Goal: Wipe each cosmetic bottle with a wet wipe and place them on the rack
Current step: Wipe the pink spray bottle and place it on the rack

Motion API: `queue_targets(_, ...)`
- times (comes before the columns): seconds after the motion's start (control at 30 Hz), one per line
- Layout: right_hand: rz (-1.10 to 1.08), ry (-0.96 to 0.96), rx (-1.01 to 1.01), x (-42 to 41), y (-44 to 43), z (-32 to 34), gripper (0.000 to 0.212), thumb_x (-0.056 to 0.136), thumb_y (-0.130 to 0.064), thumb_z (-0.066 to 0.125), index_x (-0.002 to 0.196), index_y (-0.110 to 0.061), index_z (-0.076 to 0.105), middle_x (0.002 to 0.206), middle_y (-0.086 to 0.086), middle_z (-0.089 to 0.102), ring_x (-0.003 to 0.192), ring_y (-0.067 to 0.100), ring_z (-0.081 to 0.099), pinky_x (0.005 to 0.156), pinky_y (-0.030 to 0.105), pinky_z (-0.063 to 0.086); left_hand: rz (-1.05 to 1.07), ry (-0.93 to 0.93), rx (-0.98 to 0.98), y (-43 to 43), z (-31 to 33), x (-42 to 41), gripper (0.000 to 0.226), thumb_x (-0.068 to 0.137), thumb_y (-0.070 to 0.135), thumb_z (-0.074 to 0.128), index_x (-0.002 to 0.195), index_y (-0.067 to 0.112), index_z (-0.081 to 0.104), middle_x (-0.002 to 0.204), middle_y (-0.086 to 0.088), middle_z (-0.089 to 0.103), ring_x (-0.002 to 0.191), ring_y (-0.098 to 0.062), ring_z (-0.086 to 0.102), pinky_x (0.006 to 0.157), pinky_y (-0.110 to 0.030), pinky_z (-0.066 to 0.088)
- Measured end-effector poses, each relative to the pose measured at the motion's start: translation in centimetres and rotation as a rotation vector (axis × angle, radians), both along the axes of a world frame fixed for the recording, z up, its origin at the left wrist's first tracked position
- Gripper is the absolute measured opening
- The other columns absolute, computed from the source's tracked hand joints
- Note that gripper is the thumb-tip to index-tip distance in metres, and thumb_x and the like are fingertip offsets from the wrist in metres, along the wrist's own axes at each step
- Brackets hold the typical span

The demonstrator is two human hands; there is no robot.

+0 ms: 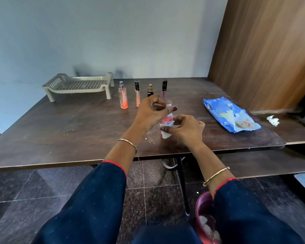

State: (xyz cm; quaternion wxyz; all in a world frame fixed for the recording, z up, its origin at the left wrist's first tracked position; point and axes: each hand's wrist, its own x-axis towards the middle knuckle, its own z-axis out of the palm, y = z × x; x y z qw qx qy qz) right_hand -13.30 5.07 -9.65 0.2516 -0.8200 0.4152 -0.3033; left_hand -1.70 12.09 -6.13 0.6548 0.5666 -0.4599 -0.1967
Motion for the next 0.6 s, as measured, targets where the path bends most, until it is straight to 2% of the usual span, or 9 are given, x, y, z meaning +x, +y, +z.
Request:
queue_targets(0.07,-0.004,0.073,-0.023,0.0,-0.1,-0.4,0.04,0.06,-0.063,0.074,0.085,-0.031,0.072,0.076,-0.011,0.07,0.084,0.007,0.062,0.081,0.033,0.024,0.038,-0.044,0.014,-0.3,0.1,0.0,0.018,0.073,-0.002,0.076,0.079,0.011,0.066,0.082,-0.005,0.068,0.083,-0.02,0.065,0.081,-0.033,0.056)
queue_targets(0.17,0.01,0.063,0.044,0.0,-0.2,-0.6,0.041,0.058,-0.058,0.079,0.089,-0.032,0.072,0.079,-0.011,0.071,0.087,0.007,0.064,0.083,0.033,0.027,0.031,-0.042,0.046,-0.4,0.3,0.2,0.017,0.076,-0.005,0.072,0.08,0.01,0.066,0.085,-0.01,0.069,0.088,-0.023,0.066,0.086,-0.036,0.055)
queue_targets(0.2,0.021,0.025,0.075,0.0,-0.2,-0.5,0.043,0.057,-0.055,0.081,0.092,-0.032,0.071,0.08,-0.012,0.072,0.087,0.006,0.064,0.084,0.032,0.03,0.023,-0.043,0.059,-0.3,0.5,0.3,0.013,0.077,-0.006,0.071,0.082,0.006,0.066,0.089,-0.014,0.07,0.088,-0.024,0.066,0.087,-0.035,0.055)
queue_targets(0.27,0.086,-0.172,0.173,0.2,0.1,-0.1,0.052,0.056,-0.043,0.086,0.103,-0.03,0.07,0.081,-0.011,0.073,0.084,0.004,0.068,0.087,0.033,0.046,0.005,-0.084,0.076,-0.2,0.8,0.6,0.011,0.078,-0.007,0.069,0.088,-0.003,0.066,0.092,-0.019,0.07,0.085,-0.018,0.067,0.084,-0.028,0.055)
queue_targets(0.33,0.145,-0.421,0.249,0.4,0.3,0.6,0.059,0.059,-0.024,0.088,0.113,-0.023,0.065,0.082,-0.007,0.073,0.074,-0.001,0.069,0.076,0.026,0.056,-0.018,-0.15,0.091,0.0,1.1,1.1,0.01,0.079,-0.008,0.067,0.088,-0.003,0.065,0.083,-0.01,0.069,0.074,-0.002,0.065,0.074,-0.015,0.052)
queue_targets(0.4,0.173,-0.548,0.245,0.7,0.4,1.4,0.059,0.068,-0.008,0.083,0.121,-0.015,0.059,0.077,-0.003,0.071,0.065,-0.001,0.066,0.063,0.017,0.054,-0.069,-0.174,0.102,0.1,1.2,1.5,0.014,0.081,-0.009,0.065,0.083,0.005,0.064,0.079,-0.002,0.067,0.07,0.003,0.063,0.072,-0.012,0.05)
queue_targets(0.5,0.224,-0.556,0.279,1.2,0.1,1.6,0.059,0.07,-0.003,0.081,0.123,-0.011,0.056,0.084,0.003,0.073,0.067,0.003,0.068,0.065,0.019,0.055,-0.111,-0.177,0.101,0.2,1.1,2.1,0.023,0.082,-0.009,0.063,0.079,0.014,0.063,0.081,-0.001,0.068,0.078,-0.005,0.066,0.079,-0.018,0.052)
queue_targets(0.6,0.244,-0.515,0.279,1.3,-0.1,0.9,0.047,0.07,-0.007,0.082,0.112,-0.01,0.063,0.092,0.006,0.074,0.076,0.007,0.071,0.067,0.019,0.055,-0.143,-0.154,0.108,0.2,1.0,2.3,0.022,0.083,-0.008,0.062,0.081,0.013,0.064,0.075,0.012,0.071,0.078,-0.003,0.067,0.079,-0.018,0.053)
